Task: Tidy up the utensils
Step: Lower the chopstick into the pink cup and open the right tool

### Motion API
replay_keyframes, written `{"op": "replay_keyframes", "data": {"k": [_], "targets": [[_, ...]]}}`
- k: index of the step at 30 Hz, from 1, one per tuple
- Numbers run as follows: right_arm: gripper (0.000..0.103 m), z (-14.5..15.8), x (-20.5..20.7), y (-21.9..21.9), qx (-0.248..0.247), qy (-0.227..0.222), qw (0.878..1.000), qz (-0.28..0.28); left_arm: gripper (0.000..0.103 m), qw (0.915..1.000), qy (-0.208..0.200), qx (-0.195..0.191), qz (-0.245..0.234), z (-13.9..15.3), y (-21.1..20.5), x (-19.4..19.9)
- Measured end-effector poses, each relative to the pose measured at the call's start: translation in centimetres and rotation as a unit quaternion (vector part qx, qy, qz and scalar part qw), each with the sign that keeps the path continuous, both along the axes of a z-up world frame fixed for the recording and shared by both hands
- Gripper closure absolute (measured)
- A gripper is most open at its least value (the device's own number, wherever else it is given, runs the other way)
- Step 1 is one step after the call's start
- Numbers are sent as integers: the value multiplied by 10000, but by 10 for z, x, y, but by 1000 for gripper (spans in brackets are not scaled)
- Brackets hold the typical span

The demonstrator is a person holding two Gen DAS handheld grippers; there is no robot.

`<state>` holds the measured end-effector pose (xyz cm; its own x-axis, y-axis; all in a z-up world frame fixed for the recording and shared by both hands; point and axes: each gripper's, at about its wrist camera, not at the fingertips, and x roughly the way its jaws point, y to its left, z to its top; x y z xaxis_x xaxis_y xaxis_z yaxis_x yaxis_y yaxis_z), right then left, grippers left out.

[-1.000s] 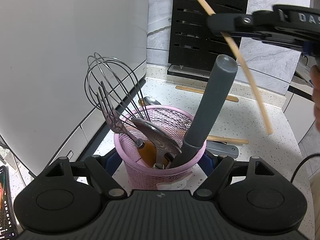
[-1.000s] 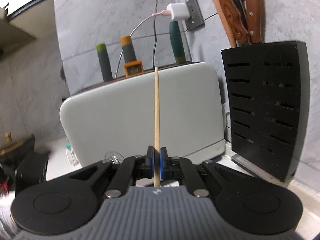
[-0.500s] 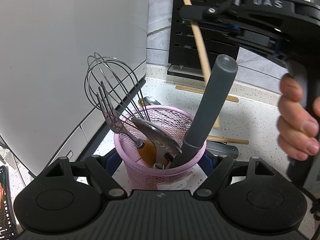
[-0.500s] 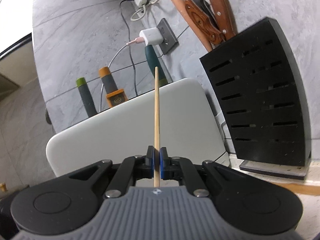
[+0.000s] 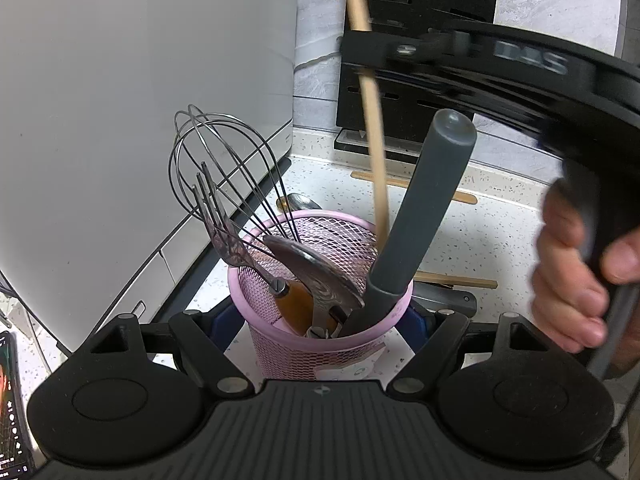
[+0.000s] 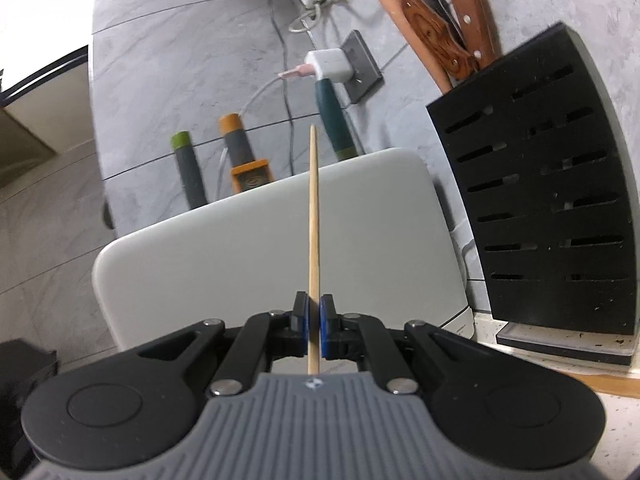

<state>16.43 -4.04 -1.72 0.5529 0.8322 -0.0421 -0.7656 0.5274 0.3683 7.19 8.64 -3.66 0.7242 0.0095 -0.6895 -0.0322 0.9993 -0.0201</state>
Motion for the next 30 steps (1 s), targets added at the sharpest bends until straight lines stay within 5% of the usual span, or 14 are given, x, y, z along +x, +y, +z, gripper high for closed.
{"op": "replay_keyframes", "data": {"k": [21,30], "targets": [[101,-18,-15,-12,-1505,-71,9839,966,11,10000,-13,-15,12,-1,1,-2],[97,-15,-12,-8,-1707,69,9806,964,11,10000,-21,-42,10,-1,1,-2]]}}
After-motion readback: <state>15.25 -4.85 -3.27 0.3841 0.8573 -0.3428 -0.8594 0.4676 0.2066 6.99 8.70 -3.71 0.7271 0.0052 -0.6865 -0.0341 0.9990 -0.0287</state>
